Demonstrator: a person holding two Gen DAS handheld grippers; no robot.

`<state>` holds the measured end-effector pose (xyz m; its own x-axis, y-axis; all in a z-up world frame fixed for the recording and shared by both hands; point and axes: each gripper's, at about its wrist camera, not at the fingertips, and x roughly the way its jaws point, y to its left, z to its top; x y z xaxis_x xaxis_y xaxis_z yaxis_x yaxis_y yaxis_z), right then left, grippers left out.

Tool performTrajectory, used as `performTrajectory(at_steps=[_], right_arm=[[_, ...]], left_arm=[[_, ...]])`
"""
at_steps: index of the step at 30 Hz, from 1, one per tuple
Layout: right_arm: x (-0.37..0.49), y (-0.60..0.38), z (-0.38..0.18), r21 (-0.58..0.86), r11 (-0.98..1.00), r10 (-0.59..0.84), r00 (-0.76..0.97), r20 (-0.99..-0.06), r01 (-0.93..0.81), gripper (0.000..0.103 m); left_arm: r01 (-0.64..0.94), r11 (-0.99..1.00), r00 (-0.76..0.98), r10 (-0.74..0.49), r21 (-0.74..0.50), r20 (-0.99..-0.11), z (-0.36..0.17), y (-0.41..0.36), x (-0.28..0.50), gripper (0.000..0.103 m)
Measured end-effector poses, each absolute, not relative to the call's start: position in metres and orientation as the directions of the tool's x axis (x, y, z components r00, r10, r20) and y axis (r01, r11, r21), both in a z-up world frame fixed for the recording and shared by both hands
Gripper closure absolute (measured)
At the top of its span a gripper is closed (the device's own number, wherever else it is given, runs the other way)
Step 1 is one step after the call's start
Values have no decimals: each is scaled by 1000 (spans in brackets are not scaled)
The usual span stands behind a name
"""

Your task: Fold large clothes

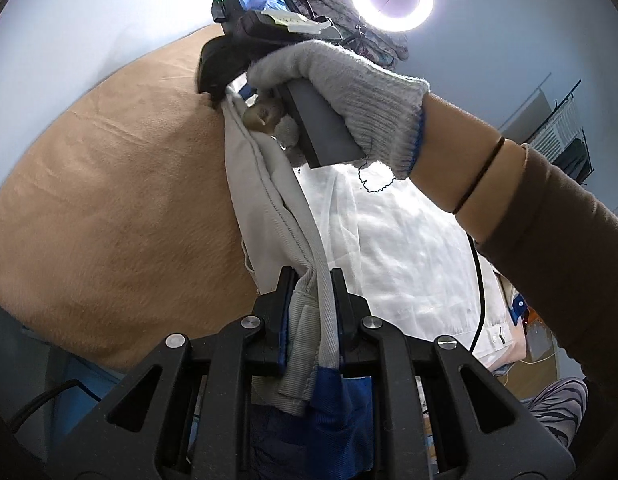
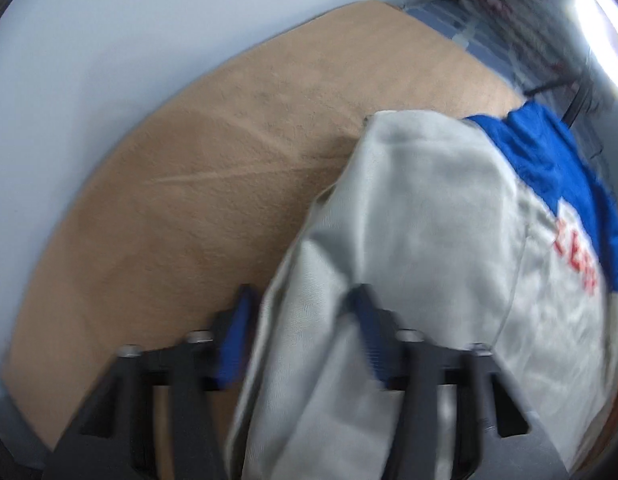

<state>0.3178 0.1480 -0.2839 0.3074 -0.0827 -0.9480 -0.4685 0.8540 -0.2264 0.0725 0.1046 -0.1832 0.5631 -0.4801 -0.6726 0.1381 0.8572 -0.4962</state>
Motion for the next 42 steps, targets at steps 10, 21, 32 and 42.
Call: performTrajectory(at_steps=[10,21,32,42], right_arm=[[326,59,-232,131,923,244,287,-926,-362,100],[308,-81,-194,399,888,459,390,-799,-227,100],[305,-170,-217,411,908,404,422,-812,-78,100],[315,-184,-247,337,941,317,407,-857,-24,100]], left_arm=[[243,890,560,-454,-387,-693,-159,73,64,88],[370,882,519,-456,-292,-723,-146,15,58,88],[452,847,406,-476,-281,-780,-174,-31,63,89],[504,822,357,-478,-266,-802,-189,-32,72,88]])
